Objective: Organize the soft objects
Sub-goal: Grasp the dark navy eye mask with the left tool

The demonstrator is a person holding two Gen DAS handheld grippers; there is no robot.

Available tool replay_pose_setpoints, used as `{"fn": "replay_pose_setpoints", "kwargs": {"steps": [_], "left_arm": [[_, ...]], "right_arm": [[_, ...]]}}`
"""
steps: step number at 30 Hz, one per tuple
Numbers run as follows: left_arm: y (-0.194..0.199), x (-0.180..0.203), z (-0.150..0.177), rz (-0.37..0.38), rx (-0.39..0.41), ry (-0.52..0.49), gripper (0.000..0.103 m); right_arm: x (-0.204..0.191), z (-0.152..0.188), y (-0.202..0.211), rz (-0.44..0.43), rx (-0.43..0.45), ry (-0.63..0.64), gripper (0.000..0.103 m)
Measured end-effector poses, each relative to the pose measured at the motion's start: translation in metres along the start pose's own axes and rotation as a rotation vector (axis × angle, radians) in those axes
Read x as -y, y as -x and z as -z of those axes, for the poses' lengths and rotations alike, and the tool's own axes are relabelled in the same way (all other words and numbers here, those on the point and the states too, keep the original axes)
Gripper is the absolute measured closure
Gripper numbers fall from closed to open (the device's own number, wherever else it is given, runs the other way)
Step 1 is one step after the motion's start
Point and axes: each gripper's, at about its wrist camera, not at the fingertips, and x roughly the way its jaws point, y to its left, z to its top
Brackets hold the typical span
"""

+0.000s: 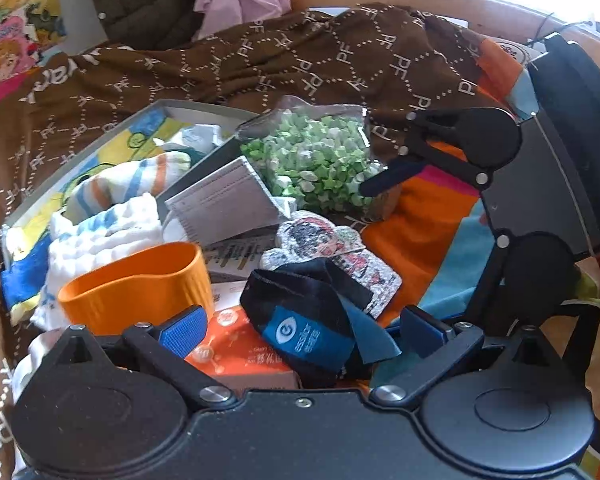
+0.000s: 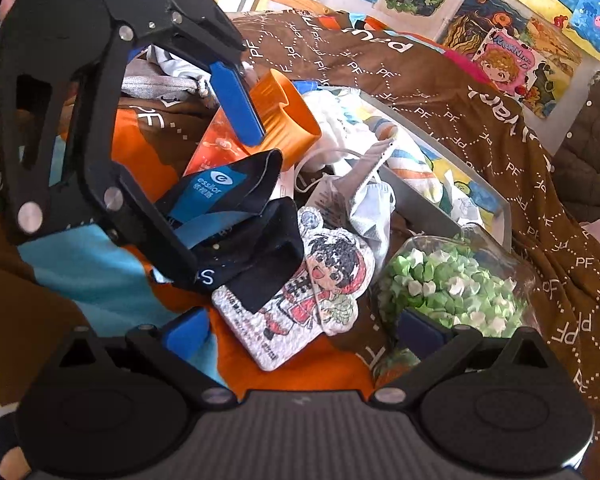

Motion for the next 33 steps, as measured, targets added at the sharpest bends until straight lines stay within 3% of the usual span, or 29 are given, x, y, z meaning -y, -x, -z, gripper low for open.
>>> {"fn": "replay_pose_setpoints", "kwargs": {"steps": [10,16,22,28,30,33], "left_arm": [[-0.009,0.004,-0.01,0.068,-0.053,-0.086,0.016],[-0.012,-0.002,-0.012,0.084,-0.083,-0.073,0.027],[-0.011,-0.002,-0.012,0.08,-0.081,-0.051,0.04],[-0.009,0.0,-0.014,0.072,-0.089,-0.052,0.063],[-0.008,0.0,-0.014,0.083,-0.092,-0.043,0.075],[-0.009,0.001,-0.011,0.094,-0.109,-0.016,0.083]], "right_arm": [[0.005,-0.001,-0.009,-0.043,0.008,-0.001,0.01],[0.003,-0.001,-0.008,-0.06,0.007,-0.007,0.019],[0.001,0.0,-0.006,-0.059,0.01,-0.006,0.019],[0.0,0.0,-0.004,-0.056,0.012,-0.001,0.02],[-0.001,0.0,-0.002,-0.051,0.009,0.006,0.02],[-0.002,0.0,0.003,-0.042,0.011,0.019,0.02]]}}
